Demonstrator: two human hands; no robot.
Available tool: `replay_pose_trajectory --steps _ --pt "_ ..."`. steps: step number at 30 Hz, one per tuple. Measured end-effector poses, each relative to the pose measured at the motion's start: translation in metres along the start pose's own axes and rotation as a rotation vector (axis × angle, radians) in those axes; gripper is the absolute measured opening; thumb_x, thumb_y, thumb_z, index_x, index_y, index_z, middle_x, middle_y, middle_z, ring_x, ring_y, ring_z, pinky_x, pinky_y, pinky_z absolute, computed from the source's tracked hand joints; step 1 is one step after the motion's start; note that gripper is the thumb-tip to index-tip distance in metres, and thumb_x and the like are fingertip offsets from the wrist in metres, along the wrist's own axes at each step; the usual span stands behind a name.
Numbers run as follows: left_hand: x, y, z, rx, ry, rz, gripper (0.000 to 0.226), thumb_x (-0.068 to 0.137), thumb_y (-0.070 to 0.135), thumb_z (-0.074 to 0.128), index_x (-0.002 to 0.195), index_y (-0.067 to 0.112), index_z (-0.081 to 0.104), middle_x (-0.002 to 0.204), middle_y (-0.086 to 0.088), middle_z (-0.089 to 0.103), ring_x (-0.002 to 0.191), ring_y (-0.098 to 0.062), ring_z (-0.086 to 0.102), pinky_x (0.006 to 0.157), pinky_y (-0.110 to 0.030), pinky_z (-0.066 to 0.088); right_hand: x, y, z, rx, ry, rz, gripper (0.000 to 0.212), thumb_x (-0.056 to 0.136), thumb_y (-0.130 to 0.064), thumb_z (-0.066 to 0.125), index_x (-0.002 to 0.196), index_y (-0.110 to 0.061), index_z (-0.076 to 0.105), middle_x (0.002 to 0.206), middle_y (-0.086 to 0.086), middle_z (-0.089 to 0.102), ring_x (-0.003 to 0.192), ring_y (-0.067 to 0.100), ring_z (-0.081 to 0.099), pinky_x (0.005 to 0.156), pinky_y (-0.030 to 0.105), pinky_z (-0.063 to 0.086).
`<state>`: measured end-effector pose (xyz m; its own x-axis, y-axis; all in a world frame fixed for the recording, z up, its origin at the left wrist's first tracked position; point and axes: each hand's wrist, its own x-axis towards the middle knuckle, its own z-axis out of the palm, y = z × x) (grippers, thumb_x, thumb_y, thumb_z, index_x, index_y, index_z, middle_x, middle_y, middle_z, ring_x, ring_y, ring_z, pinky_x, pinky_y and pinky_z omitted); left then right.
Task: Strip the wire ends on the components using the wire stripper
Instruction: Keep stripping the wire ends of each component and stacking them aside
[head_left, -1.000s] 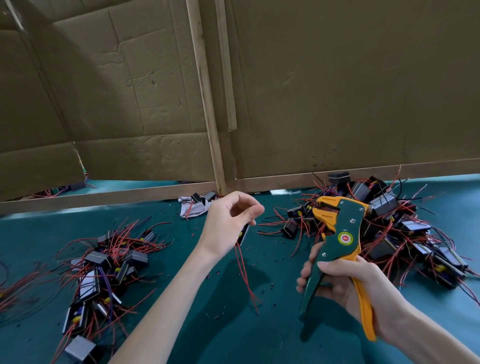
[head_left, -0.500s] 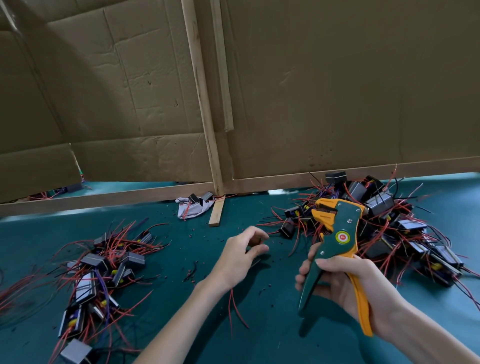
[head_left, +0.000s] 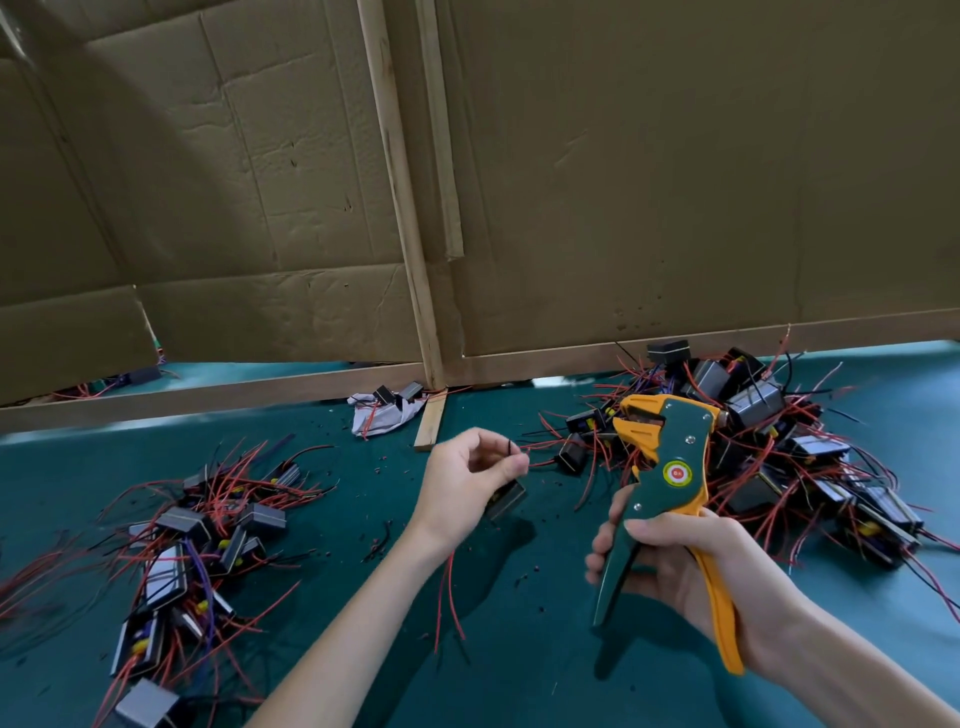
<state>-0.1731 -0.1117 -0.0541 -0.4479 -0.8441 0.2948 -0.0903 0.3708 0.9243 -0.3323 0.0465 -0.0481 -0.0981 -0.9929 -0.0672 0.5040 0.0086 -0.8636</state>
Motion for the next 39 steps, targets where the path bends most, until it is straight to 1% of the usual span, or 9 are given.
replay_pose_trajectory --steps 5,8,10,13,17,22,28,33,39 --pt "-0.003 0.047 -0.004 -0.166 -0.128 0.115 0.006 0.071 0.026 0.076 0.074 0.022 0.074 0.078 -0.001 0.073 0.073 -0.009 0.064 0.070 -0.017 0.049 0.003 0.000 -0.002 -0.060 -0.062 0.023 0.024 0.061 -0.004 0.071 0.084 0.000 0.068 0.081 0.029 0.063 0.075 0.045 0.065 0.071 0.051 0.056" --pt "-0.008 0.069 -0.007 -0.106 -0.184 0.190 0.007 0.075 0.035 0.075 0.077 0.029 0.072 0.081 -0.011 0.071 0.074 -0.032 0.059 0.076 -0.036 0.047 0.003 0.000 0.000 -0.083 -0.123 0.060 0.029 0.052 -0.005 0.075 0.080 0.000 0.067 0.078 0.031 0.062 0.071 0.046 0.065 0.068 0.051 0.056" --pt "-0.012 0.078 -0.009 -0.099 -0.236 0.200 0.006 0.079 0.034 0.071 0.079 0.028 0.069 0.078 -0.009 0.066 0.076 -0.040 0.059 0.071 -0.043 0.054 0.002 -0.001 0.004 -0.101 -0.167 0.067 0.028 0.051 -0.005 0.075 0.077 0.000 0.068 0.076 0.032 0.062 0.069 0.045 0.065 0.066 0.050 0.057" --pt "-0.015 0.082 -0.007 -0.145 -0.270 0.154 0.007 0.081 0.024 0.067 0.083 0.018 0.069 0.070 -0.004 0.063 0.066 -0.018 0.061 0.057 -0.031 0.057 -0.001 0.000 0.006 -0.095 -0.196 0.076 0.029 0.051 -0.004 0.075 0.078 0.003 0.067 0.075 0.031 0.062 0.067 0.044 0.064 0.064 0.049 0.057" --pt "-0.015 0.080 -0.006 0.051 -0.213 0.188 0.009 0.088 0.013 0.067 0.085 0.021 0.071 0.061 0.019 0.061 0.055 0.003 0.050 0.058 -0.006 0.039 -0.002 0.000 0.008 -0.096 -0.183 0.076 0.031 0.048 -0.004 0.074 0.077 0.004 0.065 0.074 0.033 0.060 0.066 0.045 0.064 0.062 0.049 0.057" --pt "-0.013 0.081 -0.012 0.089 -0.195 0.160 0.002 0.086 0.017 0.071 0.084 0.018 0.073 0.072 0.009 0.067 0.061 -0.001 0.052 0.062 -0.010 0.039 -0.002 -0.001 0.006 -0.119 -0.195 0.068 0.030 0.051 -0.005 0.074 0.078 0.003 0.065 0.075 0.032 0.061 0.068 0.046 0.064 0.065 0.050 0.056" --pt "-0.015 0.084 -0.015 0.078 -0.332 0.125 0.013 0.088 0.014 0.068 0.079 0.024 0.069 0.066 0.016 0.064 0.059 0.001 0.049 0.059 -0.009 0.040 -0.002 0.000 0.004 -0.154 -0.237 0.068 0.026 0.054 -0.006 0.075 0.079 0.000 0.068 0.075 0.032 0.062 0.068 0.045 0.065 0.066 0.050 0.056" --pt "-0.015 0.085 -0.015 0.082 -0.361 0.106 0.016 0.087 0.012 0.068 0.079 0.025 0.070 0.068 0.015 0.065 0.062 -0.002 0.050 0.061 -0.011 0.041 -0.003 0.000 0.003 -0.185 -0.238 0.054 0.025 0.058 -0.010 0.077 0.080 0.000 0.067 0.075 0.032 0.061 0.068 0.044 0.064 0.067 0.050 0.055" --pt "-0.014 0.085 -0.017 0.102 -0.372 0.086 0.012 0.086 0.018 0.070 0.077 0.026 0.071 0.073 0.004 0.066 0.067 -0.009 0.052 0.065 -0.019 0.042 -0.005 -0.001 0.003 -0.226 -0.218 0.063 0.025 0.060 -0.013 0.079 0.078 -0.001 0.066 0.073 0.032 0.060 0.066 0.044 0.063 0.066 0.050 0.055"
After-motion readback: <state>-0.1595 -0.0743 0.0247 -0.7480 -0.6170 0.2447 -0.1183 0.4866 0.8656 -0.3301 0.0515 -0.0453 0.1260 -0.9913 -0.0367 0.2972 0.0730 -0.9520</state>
